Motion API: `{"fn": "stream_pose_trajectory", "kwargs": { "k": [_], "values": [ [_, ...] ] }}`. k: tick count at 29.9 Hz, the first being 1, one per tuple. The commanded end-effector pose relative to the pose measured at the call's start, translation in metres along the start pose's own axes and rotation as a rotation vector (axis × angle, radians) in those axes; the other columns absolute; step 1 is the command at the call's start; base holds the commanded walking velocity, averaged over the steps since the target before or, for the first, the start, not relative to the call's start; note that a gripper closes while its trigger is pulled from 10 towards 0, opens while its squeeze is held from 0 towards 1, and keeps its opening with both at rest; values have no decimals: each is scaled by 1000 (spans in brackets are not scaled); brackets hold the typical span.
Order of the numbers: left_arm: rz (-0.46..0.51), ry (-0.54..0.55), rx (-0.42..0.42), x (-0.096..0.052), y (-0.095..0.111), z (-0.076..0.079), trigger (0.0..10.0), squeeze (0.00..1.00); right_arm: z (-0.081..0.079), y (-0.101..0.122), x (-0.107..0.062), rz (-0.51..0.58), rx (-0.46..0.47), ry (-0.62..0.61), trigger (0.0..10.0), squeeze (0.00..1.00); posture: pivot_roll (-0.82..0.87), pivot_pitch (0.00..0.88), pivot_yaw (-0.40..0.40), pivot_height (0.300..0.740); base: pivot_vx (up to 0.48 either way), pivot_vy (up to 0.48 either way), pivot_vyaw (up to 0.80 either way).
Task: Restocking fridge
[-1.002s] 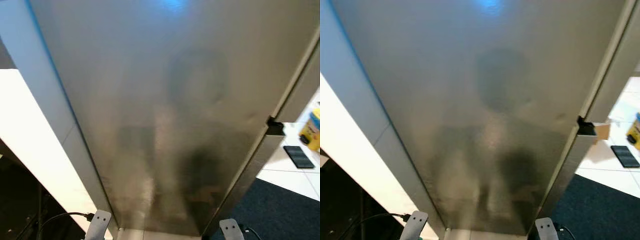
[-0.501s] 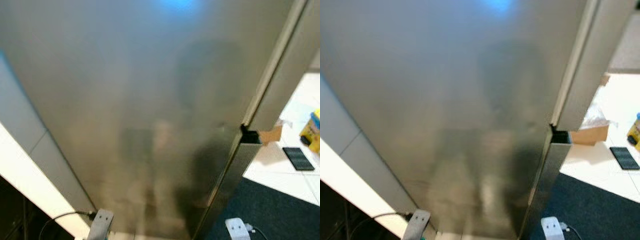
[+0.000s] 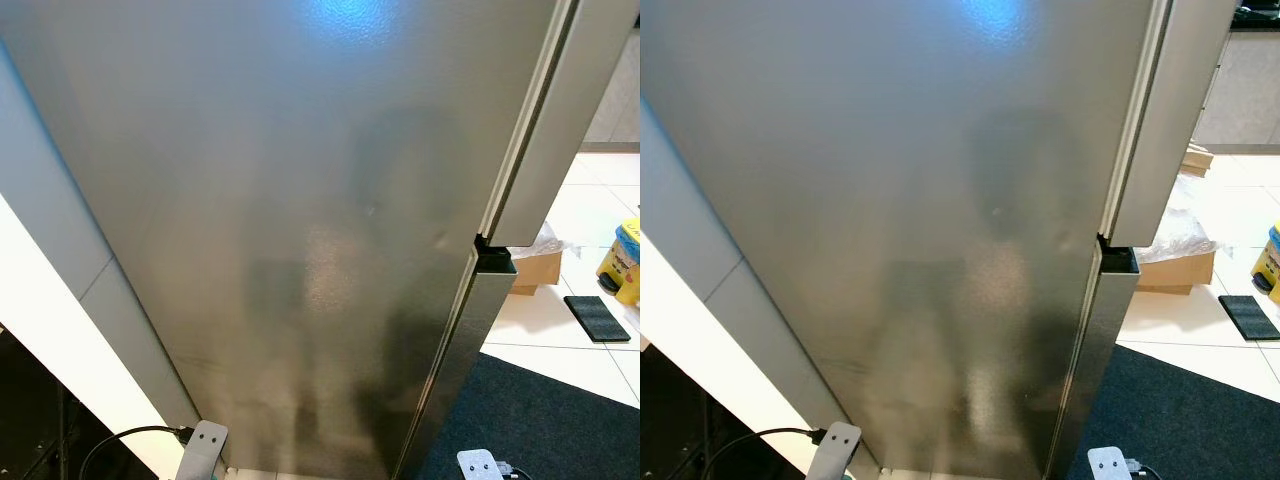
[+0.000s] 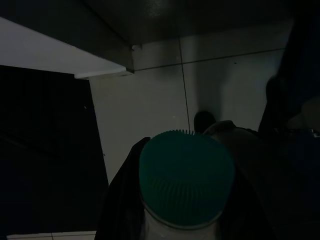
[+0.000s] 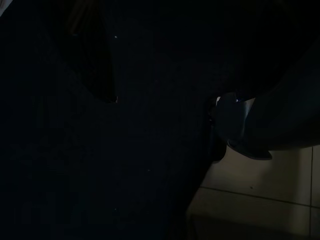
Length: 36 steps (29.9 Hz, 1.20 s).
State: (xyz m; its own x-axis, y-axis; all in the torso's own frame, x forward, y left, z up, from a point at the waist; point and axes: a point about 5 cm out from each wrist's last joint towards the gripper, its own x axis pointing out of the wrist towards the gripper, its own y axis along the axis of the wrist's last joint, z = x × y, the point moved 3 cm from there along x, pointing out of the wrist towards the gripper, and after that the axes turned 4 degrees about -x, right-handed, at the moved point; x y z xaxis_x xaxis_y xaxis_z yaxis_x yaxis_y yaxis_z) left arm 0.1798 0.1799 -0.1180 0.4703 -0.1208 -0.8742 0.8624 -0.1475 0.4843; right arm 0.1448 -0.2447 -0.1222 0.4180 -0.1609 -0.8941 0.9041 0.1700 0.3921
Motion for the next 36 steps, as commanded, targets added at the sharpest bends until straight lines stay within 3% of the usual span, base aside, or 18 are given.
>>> {"fn": "stream_pose_trajectory", "kwargs": {
  "k": [1,7,12,36],
  "values": [
    [-9,-18,17,1,-2,5,10000,0,2,0,0,3,21,-13,10000,0,-41,0,64,740,0,0,0],
    [-8,-25,6,1,-2,6,10000,0,22,2,-2,24,82,-100,10000,0,-54,0,66,740,0,0,0],
    [-10,-27,13,1,-3,6,10000,0,29,-2,-3,17,95,-133,10000,0,-65,0,71,740,0,0,0],
    [-9,-34,36,1,-1,7,10000,0,26,-3,-3,26,111,-119,10000,0,-73,0,78,740,0,0,-100]
  ]
}}
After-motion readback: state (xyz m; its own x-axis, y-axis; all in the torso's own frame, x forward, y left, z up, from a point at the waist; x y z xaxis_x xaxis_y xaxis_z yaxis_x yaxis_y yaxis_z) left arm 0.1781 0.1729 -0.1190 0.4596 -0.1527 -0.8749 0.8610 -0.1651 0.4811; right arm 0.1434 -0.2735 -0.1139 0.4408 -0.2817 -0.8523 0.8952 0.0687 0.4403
